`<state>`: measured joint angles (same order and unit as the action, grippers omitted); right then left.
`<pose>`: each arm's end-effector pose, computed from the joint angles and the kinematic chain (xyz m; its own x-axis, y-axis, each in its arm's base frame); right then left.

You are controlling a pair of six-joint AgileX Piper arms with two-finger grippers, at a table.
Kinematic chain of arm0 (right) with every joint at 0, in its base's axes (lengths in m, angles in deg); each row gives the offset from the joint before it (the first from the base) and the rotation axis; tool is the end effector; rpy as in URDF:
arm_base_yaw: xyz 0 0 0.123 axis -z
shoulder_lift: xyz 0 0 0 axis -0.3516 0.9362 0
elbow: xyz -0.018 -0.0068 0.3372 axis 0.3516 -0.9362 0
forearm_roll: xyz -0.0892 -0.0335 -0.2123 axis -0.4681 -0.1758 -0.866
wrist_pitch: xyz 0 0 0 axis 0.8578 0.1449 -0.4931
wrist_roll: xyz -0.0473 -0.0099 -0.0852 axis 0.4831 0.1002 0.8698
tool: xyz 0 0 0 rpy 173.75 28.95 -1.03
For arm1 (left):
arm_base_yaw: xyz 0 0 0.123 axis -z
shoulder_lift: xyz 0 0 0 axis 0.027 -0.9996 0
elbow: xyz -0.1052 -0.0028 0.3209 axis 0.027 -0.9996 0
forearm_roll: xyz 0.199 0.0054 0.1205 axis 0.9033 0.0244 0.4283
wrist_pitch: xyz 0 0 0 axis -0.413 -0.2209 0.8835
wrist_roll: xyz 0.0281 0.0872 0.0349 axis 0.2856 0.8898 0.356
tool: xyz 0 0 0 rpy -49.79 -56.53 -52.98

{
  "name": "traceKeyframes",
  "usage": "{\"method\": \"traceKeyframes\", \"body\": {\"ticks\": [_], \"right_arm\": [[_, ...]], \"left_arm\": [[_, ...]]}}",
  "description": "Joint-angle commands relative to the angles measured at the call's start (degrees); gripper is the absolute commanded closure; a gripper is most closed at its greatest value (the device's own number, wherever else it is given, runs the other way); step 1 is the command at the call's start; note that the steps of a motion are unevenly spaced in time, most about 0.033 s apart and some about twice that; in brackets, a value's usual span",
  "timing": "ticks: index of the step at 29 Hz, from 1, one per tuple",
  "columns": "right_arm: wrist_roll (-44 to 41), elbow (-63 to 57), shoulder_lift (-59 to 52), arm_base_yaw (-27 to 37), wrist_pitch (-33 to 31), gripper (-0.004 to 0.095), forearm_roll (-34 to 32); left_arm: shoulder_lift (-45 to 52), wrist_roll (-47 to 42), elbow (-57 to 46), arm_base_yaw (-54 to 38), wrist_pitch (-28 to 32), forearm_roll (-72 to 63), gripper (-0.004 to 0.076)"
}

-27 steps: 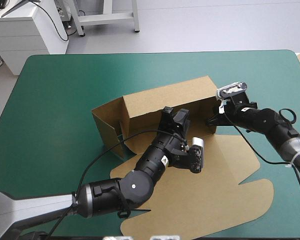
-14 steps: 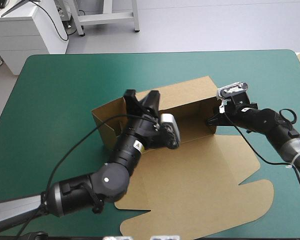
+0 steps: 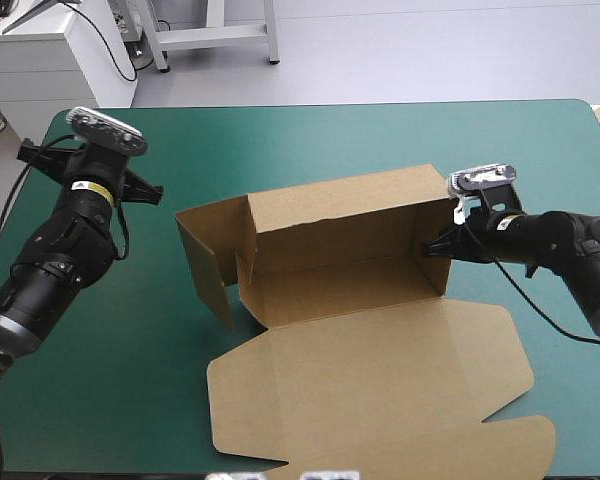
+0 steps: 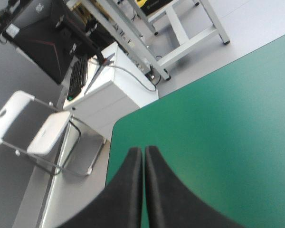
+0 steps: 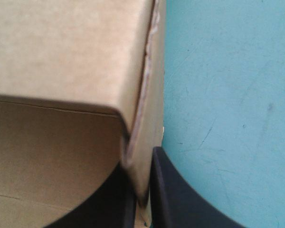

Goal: Fold the box

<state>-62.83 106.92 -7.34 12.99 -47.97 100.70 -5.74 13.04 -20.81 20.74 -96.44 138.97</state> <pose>0.2296 0.0542 0.3852 -0.7148 -0.1452 -0.6840 -0.3250 0.9351 0.1411 0.2434 -0.0364 0.4447 -0.3181 0.5180 -0.7941 0.0137 0.8400 0.5424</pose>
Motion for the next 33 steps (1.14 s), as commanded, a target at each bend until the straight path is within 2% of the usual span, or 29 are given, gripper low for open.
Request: {"method": "traceKeyframes", "body": {"ticks": [1, 6, 10, 19, 27, 33], "right_arm": [[-3.8, 5.9, -1.8, 0.1, -5.3, 0.0908, 0.0], [-5.6, 9.9, 1.2, 0.1, -9.6, 0.0908, -0.3], [-5.3, 9.9, 6.0, 0.1, -11.5, 0.0908, -0.1], [-2.6, 13.9, 14.4, 0.1, -10.3, 0.0908, 0.1], [-2.4, 18.5, 20.3, 0.1, -8.2, 0.0908, -0.4], [-2.5, 20.0, 25.2, 0.1, -6.3, 0.0908, -2.0]], "left_arm": [[1.8, 0.0, 1.9, -4.7, 2.5, -2.9, 0.0724], [1.8, 6.4, 1.8, -10.9, 2.3, -14.1, 0.0724], [1.8, 14.0, 1.8, -12.8, -0.3, -23.8, 0.0724], [1.8, 16.8, 1.8, -12.9, -5.8, -38.7, 0.0724], [1.8, 24.9, 1.8, -12.9, -12.5, -57.3, 0.0724], [1.8, 25.4, 1.8, -12.9, -16.4, -66.1, 0.0725]]}}
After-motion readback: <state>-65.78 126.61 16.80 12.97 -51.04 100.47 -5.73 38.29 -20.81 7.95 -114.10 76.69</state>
